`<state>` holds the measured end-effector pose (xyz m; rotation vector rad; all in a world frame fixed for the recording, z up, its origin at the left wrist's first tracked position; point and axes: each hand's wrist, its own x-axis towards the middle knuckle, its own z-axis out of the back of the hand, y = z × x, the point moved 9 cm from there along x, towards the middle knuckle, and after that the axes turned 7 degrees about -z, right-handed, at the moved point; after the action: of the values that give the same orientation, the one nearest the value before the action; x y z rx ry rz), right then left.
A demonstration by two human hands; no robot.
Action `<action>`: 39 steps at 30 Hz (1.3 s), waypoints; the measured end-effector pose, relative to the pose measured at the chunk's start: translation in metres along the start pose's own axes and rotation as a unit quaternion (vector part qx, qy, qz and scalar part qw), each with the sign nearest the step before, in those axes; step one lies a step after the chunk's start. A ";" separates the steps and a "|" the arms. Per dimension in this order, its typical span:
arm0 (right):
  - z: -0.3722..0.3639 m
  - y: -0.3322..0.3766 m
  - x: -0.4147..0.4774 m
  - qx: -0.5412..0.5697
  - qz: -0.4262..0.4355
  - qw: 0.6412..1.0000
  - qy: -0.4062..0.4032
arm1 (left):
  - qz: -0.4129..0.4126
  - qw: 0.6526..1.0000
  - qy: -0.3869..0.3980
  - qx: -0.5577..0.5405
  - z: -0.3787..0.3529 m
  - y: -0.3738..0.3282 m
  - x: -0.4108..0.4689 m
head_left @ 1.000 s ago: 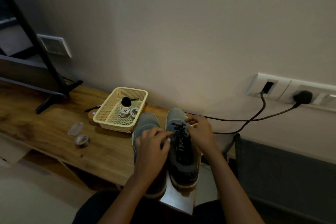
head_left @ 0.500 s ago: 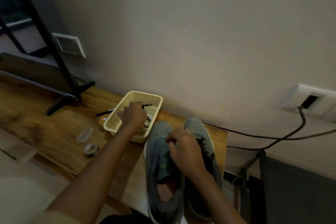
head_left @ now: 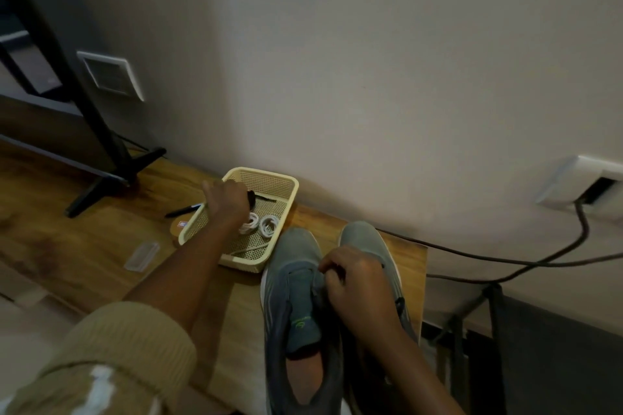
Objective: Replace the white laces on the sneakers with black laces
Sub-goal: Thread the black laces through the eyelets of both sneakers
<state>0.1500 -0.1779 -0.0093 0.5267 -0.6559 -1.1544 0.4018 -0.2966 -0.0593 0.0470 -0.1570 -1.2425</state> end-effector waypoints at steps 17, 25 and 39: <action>0.001 -0.028 -0.009 -0.241 -0.091 0.955 0.148 | 0.163 0.545 -0.086 -0.818 0.097 -0.010 -0.205; 0.026 0.002 0.012 0.081 -0.125 0.989 -0.017 | 0.195 0.473 -0.021 -0.859 0.043 -0.033 -0.214; 0.004 0.003 0.014 0.308 -0.174 0.935 0.025 | 0.011 0.709 0.026 -0.704 0.050 -0.030 -0.192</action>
<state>0.1532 -0.1902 -0.0016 1.2428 -0.9086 -1.2508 0.3063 -0.1225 -0.0319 -1.2544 0.8778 -1.0548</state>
